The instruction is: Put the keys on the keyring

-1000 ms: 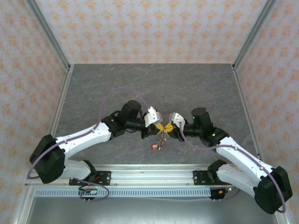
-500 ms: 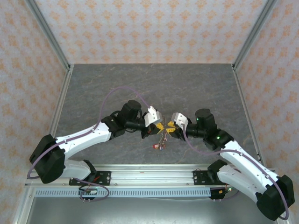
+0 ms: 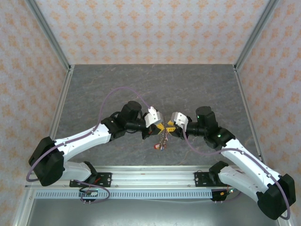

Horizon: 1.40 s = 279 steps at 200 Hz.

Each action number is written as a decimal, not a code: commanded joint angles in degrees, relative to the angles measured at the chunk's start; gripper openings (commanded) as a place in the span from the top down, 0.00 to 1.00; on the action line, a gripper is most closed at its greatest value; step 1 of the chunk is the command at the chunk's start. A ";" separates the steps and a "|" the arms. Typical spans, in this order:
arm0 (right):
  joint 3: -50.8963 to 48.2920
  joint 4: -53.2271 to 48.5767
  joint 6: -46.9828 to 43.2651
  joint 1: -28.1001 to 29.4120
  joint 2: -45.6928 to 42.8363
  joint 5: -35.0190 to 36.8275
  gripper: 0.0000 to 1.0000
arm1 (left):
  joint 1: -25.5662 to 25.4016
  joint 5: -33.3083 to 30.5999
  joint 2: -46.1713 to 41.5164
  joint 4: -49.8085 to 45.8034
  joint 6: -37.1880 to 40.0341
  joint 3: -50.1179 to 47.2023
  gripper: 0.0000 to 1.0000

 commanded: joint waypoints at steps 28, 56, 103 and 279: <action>3.38 -1.77 -3.14 -0.22 1.75 -2.91 0.73 | 0.03 -0.73 -2.29 0.60 1.62 1.54 1.00; 4.50 -2.95 -3.70 -0.12 2.97 -3.74 0.73 | 0.03 -0.73 -2.37 0.11 1.89 1.77 1.00; 4.90 -2.29 -3.84 -0.04 4.53 -5.35 0.73 | 0.05 -0.20 -2.35 -0.10 1.99 1.67 1.00; 5.29 -2.28 -2.92 0.02 8.23 -7.44 0.92 | 0.03 -0.41 -2.70 -0.35 2.32 2.45 1.00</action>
